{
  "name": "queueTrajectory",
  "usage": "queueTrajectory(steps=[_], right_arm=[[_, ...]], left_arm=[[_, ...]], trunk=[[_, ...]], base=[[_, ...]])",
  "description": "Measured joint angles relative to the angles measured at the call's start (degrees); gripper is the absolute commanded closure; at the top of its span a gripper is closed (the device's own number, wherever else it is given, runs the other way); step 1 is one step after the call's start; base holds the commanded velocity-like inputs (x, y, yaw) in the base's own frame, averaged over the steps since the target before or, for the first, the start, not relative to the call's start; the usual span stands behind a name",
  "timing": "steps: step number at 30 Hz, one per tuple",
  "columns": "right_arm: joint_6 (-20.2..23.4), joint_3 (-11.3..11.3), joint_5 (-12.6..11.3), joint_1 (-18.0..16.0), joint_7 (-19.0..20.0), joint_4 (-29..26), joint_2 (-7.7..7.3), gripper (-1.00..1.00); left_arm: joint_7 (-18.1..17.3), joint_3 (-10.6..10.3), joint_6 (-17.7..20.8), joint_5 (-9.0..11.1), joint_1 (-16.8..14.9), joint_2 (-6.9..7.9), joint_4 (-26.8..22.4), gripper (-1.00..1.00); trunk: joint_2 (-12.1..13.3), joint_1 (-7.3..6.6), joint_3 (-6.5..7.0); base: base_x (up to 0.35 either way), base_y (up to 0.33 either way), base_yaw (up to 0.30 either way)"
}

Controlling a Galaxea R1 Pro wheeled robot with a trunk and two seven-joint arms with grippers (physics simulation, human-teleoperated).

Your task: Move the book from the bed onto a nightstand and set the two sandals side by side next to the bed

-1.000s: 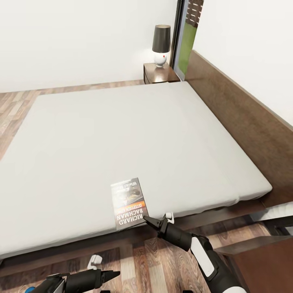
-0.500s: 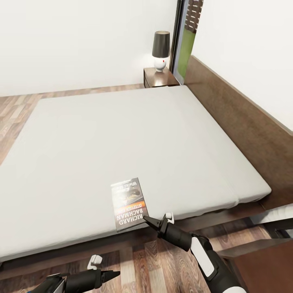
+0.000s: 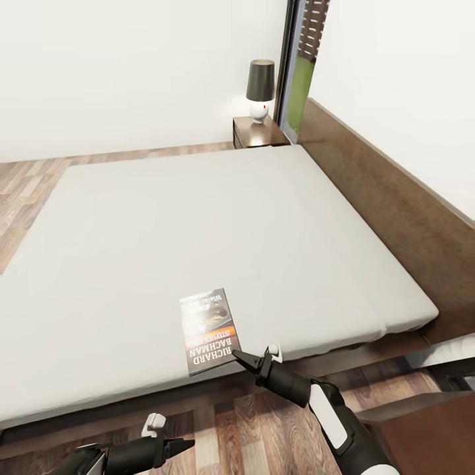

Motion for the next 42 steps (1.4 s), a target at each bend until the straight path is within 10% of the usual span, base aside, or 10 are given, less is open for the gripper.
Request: queueTrajectory(steps=[9, 17, 42], right_arm=[[-0.2, 0.1, 1.2, 0.0, -0.4, 0.1, 0.00, 1.00], [-0.2, 0.1, 10.4, 0.0, -0.3, 0.5, 0.00, 1.00], [-0.1, 0.1, 10.8, 0.0, -0.1, 0.8, 0.03, 1.00]], left_arm=[[0.1, 0.0, -0.1, 0.0, 0.0, 0.00, 0.0, -1.00], [0.3, 0.0, -0.2, 0.0, 0.0, 0.00, 0.0, -1.00], [0.2, -0.1, -0.2, 0.0, 0.0, 0.00, 0.0, -1.00]], trunk=[[0.0, 0.00, 0.83], [0.0, 0.00, 1.58], [0.0, 0.00, 3.55]], base=[[0.000, 0.000, 0.000], [0.000, 0.000, 0.000], [0.000, 0.000, 0.000]])
